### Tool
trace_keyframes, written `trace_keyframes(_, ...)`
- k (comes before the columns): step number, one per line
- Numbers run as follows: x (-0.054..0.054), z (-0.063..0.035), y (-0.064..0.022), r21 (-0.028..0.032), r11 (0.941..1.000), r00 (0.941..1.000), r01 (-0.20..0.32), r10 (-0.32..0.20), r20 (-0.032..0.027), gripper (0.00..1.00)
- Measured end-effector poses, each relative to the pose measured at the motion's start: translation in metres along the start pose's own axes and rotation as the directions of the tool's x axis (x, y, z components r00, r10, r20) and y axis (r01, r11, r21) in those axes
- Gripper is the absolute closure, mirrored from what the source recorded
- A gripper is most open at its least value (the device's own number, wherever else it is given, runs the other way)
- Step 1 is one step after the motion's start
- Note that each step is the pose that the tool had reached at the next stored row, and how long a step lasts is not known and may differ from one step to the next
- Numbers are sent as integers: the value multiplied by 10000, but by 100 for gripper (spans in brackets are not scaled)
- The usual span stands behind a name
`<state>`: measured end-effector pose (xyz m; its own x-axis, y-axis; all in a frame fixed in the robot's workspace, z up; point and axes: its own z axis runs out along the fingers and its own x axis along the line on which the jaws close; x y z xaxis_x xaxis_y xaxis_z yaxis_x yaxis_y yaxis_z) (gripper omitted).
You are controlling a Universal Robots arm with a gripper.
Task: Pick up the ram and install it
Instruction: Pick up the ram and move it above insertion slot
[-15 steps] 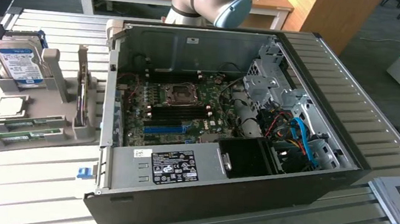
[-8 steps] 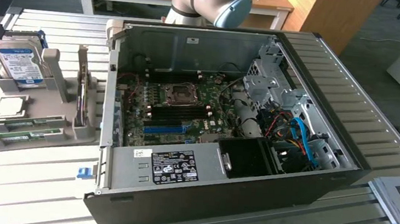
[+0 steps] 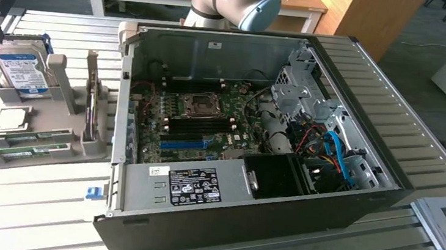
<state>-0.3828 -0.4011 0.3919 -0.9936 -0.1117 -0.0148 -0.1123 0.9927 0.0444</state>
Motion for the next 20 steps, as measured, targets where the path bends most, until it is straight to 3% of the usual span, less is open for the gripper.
trace_keyframes(5, 0, 2, 0, -15, 9962, 9962, 874, -874, -38, 90)
trace_keyframes(10, 0, 3, 0, -32, 9851, 9851, 1718, -1718, -74, 90)
trace_keyframes(13, 0, 3, 0, -43, 9756, 9755, 2197, -2197, -93, 90)
trace_keyframes(20, 0, 3, 0, -73, 9452, 9451, 3264, -3265, -137, 90)
